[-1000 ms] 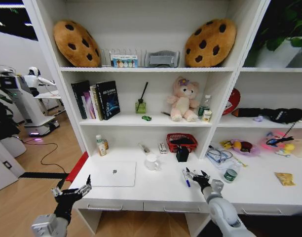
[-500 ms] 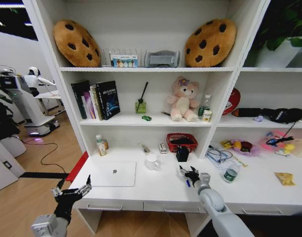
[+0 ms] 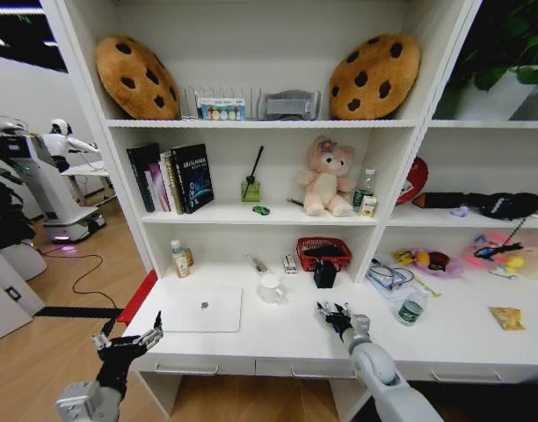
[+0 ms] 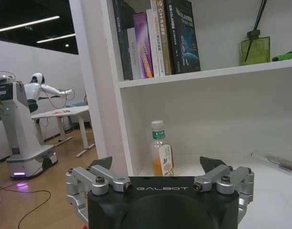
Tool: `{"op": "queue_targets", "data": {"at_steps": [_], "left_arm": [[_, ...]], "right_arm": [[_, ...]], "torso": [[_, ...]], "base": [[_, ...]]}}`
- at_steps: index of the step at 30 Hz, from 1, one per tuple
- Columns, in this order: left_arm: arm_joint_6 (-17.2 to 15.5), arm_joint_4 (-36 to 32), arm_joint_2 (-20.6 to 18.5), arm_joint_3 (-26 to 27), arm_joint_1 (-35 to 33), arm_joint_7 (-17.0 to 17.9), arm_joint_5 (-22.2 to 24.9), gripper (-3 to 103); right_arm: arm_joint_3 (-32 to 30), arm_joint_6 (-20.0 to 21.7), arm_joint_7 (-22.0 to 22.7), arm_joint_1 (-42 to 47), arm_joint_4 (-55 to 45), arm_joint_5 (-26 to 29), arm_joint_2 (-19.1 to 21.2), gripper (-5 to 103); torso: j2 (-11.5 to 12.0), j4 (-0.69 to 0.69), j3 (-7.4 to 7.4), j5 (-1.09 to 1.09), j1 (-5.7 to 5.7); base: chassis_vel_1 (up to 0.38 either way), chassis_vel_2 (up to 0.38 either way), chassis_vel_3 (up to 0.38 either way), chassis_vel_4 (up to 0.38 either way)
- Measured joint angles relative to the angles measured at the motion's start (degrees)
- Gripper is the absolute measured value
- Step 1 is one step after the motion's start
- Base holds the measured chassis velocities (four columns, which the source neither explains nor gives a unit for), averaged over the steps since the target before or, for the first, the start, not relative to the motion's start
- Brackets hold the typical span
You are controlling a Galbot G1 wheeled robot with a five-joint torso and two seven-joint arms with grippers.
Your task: Organize the objects on the table.
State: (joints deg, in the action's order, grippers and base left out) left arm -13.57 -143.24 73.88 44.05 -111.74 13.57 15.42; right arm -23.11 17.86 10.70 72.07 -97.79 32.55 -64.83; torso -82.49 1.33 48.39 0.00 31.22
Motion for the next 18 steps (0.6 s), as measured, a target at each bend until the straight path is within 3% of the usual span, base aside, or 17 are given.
{"op": "queue_targets", "data": {"at_steps": [9, 16, 18], "left_arm": [[0.0, 0.0, 0.0, 0.0, 0.0, 0.0, 0.0, 100], [0.0, 0.0, 0.0, 0.0, 0.0, 0.0, 0.0, 100], [0.0, 0.0, 0.0, 0.0, 0.0, 0.0, 0.0, 100]], "right_arm": [[-0.1, 1.1, -0.1, -0.8, 0.9, -0.8, 0.7, 52], [0.0, 1.3, -1.0, -0.8, 1.4, -2.2, 2.3, 19], [0.1, 1.3, -1.0, -0.9, 1.4, -2.1, 2.5, 14]], "torso": [[0.0, 0.00, 0.00, 0.00, 0.00], [0.0, 0.00, 0.00, 0.01, 0.00], [0.0, 0.00, 0.00, 0.00, 0.00]], "base": [[0.000, 0.000, 0.000, 0.000], [0.000, 0.000, 0.000, 0.000], [0.000, 0.000, 0.000, 0.000]]}}
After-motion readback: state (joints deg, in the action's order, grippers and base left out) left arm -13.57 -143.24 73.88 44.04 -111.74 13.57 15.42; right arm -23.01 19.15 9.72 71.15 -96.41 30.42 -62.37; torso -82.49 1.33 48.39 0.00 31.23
